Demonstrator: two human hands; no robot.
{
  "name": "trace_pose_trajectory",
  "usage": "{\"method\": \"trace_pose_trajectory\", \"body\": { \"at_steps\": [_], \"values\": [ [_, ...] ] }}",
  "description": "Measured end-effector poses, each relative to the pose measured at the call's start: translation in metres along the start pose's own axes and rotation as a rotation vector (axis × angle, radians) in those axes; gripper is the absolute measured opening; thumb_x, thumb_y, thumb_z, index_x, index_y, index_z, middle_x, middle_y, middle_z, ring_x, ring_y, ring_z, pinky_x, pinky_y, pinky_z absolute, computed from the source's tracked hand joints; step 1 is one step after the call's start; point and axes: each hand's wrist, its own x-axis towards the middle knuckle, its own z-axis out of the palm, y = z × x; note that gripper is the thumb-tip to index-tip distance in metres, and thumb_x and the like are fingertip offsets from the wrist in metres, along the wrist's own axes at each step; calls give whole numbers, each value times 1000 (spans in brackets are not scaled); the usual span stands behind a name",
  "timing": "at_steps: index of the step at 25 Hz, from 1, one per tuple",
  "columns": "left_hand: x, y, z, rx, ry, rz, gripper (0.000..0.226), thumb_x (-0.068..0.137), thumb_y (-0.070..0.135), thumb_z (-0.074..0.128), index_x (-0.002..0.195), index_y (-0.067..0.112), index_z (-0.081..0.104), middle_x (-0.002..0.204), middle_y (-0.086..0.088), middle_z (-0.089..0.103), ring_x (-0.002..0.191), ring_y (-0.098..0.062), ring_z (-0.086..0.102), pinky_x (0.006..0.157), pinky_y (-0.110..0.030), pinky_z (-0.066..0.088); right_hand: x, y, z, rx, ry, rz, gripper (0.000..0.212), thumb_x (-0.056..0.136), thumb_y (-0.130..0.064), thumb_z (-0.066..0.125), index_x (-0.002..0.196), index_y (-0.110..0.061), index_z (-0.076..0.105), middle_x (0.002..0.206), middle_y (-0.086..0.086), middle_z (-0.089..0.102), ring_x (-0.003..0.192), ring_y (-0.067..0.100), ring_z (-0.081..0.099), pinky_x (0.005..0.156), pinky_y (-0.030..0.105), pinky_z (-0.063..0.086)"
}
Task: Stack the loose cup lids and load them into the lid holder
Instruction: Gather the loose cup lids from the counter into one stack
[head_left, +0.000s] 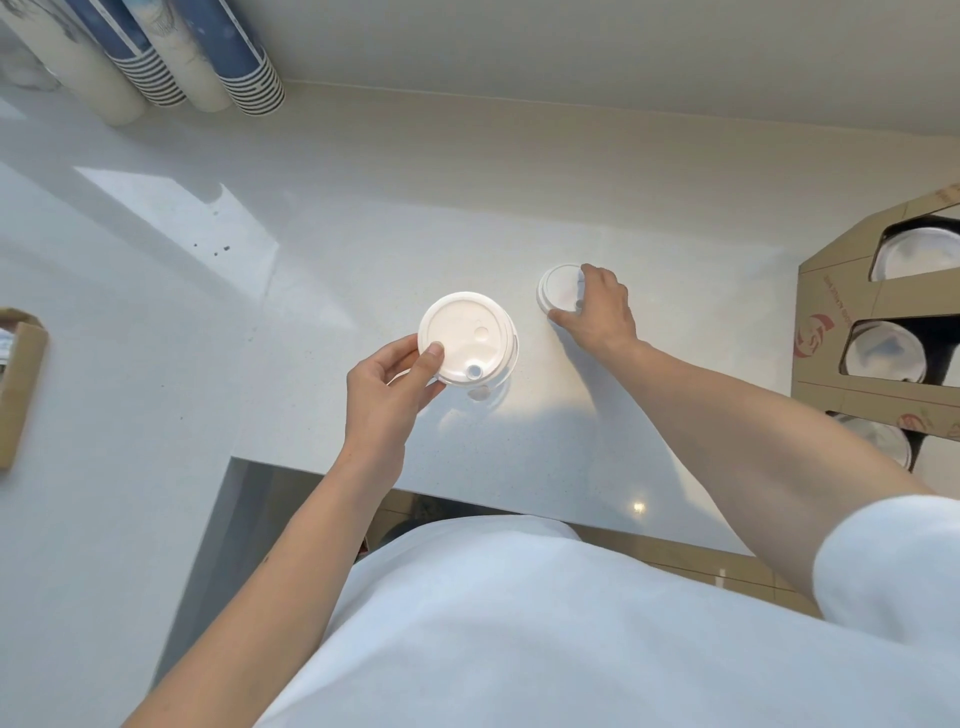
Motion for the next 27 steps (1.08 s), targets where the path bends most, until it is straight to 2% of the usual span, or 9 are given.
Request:
{"method": "trace_pose_trajectory", "body": {
  "at_steps": [6, 10, 14, 17, 21, 24, 27],
  "values": [
    [1, 0, 0, -5, 7, 4, 38, 92, 18, 72, 127, 4, 67, 122, -13, 73, 113, -23, 71, 88, -26, 61, -5, -1, -2, 55, 52, 4, 70, 82, -34, 71, 142, -13, 40, 139, 12, 48, 131, 34, 42, 99, 42, 41],
    [4, 1, -1, -15, 5, 11, 37, 92, 19, 72, 126, 5, 68, 122, -14, 72, 114, -23, 71, 90, -28, 61, -31, -16, -5, 434, 116, 36, 71, 79, -36, 75, 141, -20, 44, 136, 7, 45, 128, 25, 47, 101, 30, 39],
    [7, 1, -3, -19, 4, 7, 40, 91, 21, 73, 127, 3, 66, 122, -15, 72, 112, -23, 72, 91, -29, 60, -74, -36, -23, 736, 210, 16, 57, 78, -32, 79, 128, -23, 53, 130, 1, 47, 120, 17, 54, 105, 38, 48],
    [9, 4, -1, -29, -2, 18, 40, 92, 21, 73, 126, 2, 66, 120, -16, 73, 110, -21, 72, 90, -27, 61, -108, -49, -39, 897, 218, -20, 46, 79, -27, 81, 120, -25, 59, 132, -1, 48, 122, 14, 55, 104, 38, 51],
    [9, 6, 7, -31, -33, 28, 42, 90, 23, 75, 125, 2, 67, 118, -17, 74, 110, -24, 73, 92, -32, 61, -138, -63, -50, 883, 154, -143, 40, 77, -27, 83, 110, -33, 63, 126, -5, 48, 124, 9, 54, 101, 45, 52],
    [10, 7, 10, -26, -76, 42, 41, 90, 23, 75, 124, 2, 67, 117, -18, 74, 110, -26, 73, 93, -34, 61, -150, -67, -50, 772, 170, -219, 37, 76, -25, 83, 109, -27, 67, 126, -3, 48, 125, 8, 51, 102, 45, 50],
    [6, 14, 15, -23, -100, 61, 41, 91, 22, 74, 127, 4, 67, 114, -16, 75, 108, -26, 74, 88, -30, 62, -157, -70, -51, 749, 211, -247, 39, 75, -24, 84, 110, -21, 68, 130, 0, 48, 129, 7, 48, 103, 44, 49]
  ]
}}
